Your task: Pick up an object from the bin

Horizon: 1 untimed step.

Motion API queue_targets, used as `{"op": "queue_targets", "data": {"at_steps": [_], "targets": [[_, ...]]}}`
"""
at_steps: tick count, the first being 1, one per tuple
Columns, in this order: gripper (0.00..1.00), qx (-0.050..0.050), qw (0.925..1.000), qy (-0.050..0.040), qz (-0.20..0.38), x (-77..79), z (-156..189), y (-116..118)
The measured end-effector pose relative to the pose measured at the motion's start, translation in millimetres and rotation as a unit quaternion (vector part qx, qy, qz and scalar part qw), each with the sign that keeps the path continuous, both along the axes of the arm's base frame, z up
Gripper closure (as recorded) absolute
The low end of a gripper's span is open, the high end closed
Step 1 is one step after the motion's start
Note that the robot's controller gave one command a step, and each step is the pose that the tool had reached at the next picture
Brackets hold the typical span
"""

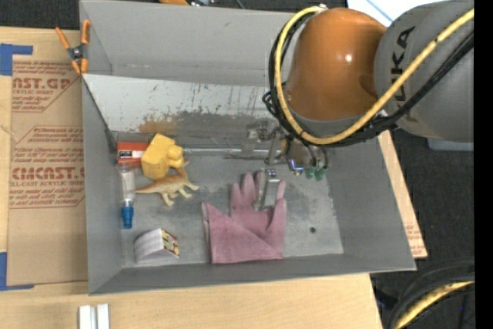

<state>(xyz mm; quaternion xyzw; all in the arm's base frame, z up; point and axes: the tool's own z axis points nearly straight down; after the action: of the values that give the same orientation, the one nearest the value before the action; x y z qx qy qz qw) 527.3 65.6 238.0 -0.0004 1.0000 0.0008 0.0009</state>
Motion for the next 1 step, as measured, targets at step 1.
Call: {"op": "queue_targets", "data": {"at_steps": [1], "targets": [[0.0,0.0,1.0,0.0,0.0,0.0,0.0,0.0]]}}
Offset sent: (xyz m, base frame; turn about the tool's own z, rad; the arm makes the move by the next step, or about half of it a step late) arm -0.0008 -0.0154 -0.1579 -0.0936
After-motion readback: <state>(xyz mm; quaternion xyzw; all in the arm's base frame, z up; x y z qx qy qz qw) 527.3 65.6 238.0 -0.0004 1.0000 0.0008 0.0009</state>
